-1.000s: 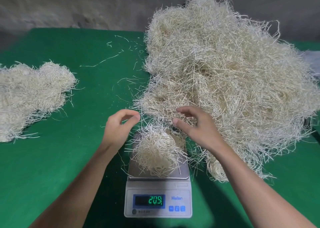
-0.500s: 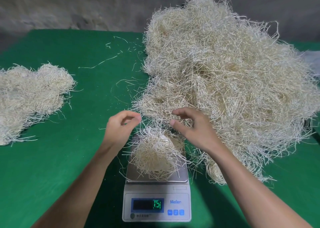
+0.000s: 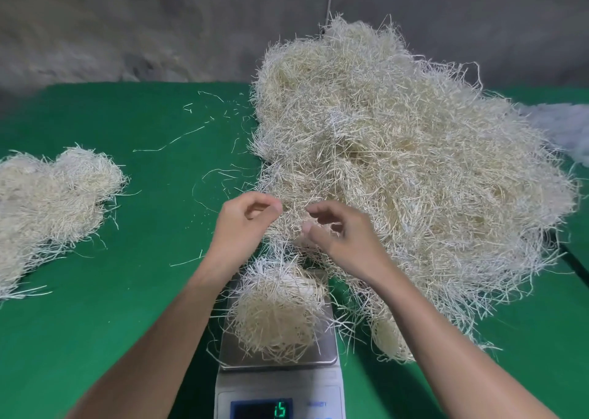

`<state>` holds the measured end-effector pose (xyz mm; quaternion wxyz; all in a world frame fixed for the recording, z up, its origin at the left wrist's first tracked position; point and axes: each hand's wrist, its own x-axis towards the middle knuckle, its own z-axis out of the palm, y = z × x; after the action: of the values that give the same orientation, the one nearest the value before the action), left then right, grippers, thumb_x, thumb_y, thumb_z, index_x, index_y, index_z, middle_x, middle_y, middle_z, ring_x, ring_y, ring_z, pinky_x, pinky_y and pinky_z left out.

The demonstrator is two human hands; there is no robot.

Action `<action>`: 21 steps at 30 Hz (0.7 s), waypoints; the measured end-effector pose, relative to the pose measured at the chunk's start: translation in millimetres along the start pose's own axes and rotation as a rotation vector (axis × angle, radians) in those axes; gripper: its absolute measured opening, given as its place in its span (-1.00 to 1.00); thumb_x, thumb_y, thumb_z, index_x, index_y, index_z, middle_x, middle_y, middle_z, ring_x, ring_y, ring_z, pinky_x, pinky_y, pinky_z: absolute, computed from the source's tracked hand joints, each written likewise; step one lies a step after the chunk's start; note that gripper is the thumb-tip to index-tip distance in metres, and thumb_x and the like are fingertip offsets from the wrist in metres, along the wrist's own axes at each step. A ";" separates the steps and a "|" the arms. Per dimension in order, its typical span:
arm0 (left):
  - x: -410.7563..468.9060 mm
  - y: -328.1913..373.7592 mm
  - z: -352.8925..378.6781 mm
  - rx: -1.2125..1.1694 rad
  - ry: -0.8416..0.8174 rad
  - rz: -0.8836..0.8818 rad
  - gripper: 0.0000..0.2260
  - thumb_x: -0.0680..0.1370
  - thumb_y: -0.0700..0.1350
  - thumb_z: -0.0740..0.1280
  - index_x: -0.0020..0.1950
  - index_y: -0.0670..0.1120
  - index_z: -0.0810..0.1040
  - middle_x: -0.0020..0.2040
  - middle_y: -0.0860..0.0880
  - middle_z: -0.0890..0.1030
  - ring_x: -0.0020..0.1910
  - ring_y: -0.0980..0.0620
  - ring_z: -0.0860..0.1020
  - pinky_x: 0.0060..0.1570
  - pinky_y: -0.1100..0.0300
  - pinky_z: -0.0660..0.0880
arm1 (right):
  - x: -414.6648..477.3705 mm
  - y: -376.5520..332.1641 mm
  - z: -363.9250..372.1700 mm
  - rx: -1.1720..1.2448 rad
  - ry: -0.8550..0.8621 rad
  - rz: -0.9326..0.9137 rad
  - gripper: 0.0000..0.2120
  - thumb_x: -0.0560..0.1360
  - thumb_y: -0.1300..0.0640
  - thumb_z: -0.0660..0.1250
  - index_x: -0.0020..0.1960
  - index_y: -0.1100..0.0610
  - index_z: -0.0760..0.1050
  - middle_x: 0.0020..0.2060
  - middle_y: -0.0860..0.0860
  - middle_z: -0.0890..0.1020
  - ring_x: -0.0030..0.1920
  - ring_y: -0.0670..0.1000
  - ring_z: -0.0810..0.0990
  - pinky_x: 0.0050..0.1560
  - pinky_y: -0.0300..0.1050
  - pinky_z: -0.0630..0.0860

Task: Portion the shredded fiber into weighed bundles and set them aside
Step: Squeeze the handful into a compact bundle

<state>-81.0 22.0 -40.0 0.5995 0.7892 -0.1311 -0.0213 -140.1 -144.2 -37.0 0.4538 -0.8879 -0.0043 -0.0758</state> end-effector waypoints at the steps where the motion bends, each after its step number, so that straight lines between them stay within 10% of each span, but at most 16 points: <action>1: 7.1 9.4 6.1 0.003 -0.011 0.018 -0.95 0.50 -0.09 0.38 -0.11 0.08 0.60 -0.13 0.16 0.64 -0.13 0.26 0.58 -0.16 0.40 0.46 | 6.2 -2.4 -6.5 0.014 0.039 -0.013 -0.71 0.50 0.06 0.35 0.21 0.00 0.48 0.01 -0.19 0.51 0.03 -0.18 0.51 0.06 -0.33 0.41; 9: 69.7 75.8 59.9 0.034 -0.066 0.182 -0.90 0.52 -0.19 0.36 -0.06 0.01 0.56 -0.12 0.14 0.58 -0.14 0.24 0.53 -0.12 0.40 0.48 | 92.0 -1.9 -86.5 -0.108 0.393 -0.053 -0.68 0.51 0.26 0.34 0.26 0.17 0.45 0.10 0.01 0.56 0.03 -0.07 0.53 0.03 -0.35 0.46; 17: 131.6 102.5 97.2 0.075 0.036 0.232 -0.74 0.54 -0.31 0.28 -0.07 0.07 0.50 -0.06 0.13 0.57 0.00 0.16 0.56 0.03 0.30 0.51 | 147.2 24.7 -136.7 -0.533 0.330 0.017 -0.41 0.38 0.27 0.42 0.37 0.08 0.34 0.27 0.10 0.44 0.29 0.10 0.39 0.22 -0.08 0.36; 21: 150.3 98.6 115.7 0.166 -0.004 0.274 -0.74 0.54 -0.33 0.27 -0.02 0.05 0.50 -0.04 0.10 0.57 0.00 0.17 0.55 -0.09 0.45 0.48 | 150.4 45.5 -158.2 -0.799 -0.090 0.269 -0.04 0.26 0.12 0.55 0.47 -0.13 0.05 0.45 0.14 0.17 0.41 0.24 0.22 0.33 0.27 0.26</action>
<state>24.1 -146.1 40.0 0.5292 0.8108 -0.2402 0.0701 -8.7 -307.7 38.5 0.0792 -0.9891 0.1215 0.0271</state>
